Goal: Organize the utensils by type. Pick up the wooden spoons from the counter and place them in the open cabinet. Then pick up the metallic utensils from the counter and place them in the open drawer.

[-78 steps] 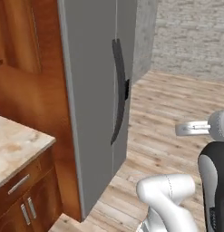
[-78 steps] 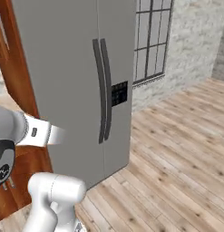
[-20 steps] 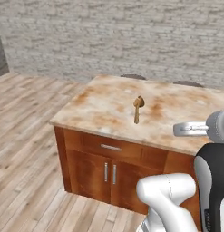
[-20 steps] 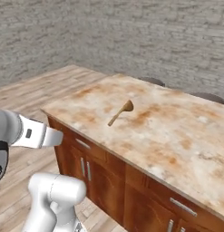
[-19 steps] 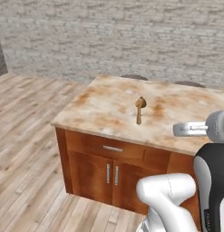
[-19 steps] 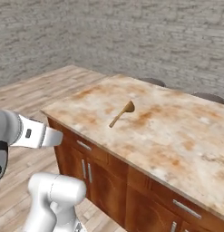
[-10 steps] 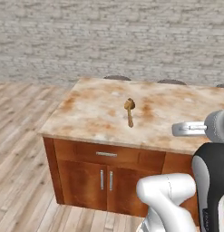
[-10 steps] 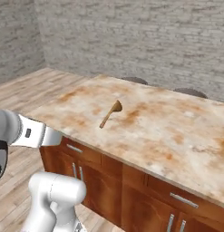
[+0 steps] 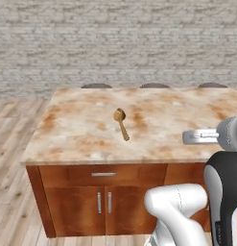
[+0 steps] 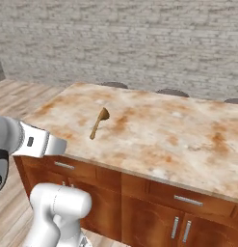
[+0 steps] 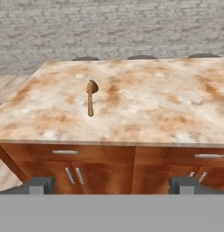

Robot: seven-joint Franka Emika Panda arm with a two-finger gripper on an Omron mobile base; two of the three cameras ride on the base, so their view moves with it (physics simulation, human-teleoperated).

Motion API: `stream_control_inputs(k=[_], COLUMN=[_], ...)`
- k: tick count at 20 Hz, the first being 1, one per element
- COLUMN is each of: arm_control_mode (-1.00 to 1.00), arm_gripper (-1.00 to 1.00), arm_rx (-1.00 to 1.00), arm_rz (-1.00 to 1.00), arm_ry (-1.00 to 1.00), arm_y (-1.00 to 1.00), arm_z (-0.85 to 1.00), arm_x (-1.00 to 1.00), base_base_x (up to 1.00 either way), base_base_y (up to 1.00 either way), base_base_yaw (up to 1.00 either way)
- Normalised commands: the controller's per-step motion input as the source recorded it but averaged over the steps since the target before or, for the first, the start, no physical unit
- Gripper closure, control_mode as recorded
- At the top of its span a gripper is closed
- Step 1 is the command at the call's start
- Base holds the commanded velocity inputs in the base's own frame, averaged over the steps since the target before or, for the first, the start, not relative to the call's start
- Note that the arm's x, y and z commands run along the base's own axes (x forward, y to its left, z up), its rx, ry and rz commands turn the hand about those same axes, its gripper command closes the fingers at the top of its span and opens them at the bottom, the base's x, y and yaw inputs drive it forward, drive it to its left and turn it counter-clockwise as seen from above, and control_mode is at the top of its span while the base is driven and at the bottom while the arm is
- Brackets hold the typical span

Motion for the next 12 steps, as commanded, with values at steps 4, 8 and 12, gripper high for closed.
stream_control_inputs(k=[4, 8, 12], arm_control_mode=[1.0, 1.0, 1.0], arm_gripper=[-1.0, -1.0, -1.0], arm_rx=[0.0, 0.0, 0.0], arm_rz=[0.0, 0.0, 0.0], arm_ry=[0.0, 0.0, 0.0], arm_y=[0.0, 0.0, 0.0], arm_z=[0.0, 0.0, 0.0], arm_x=[0.0, 0.0, 0.0], base_base_x=[0.37, 0.66, 0.67], base_base_y=[0.3, 0.16, 0.26], base_base_yaw=[-0.22, -0.07, 0.0])
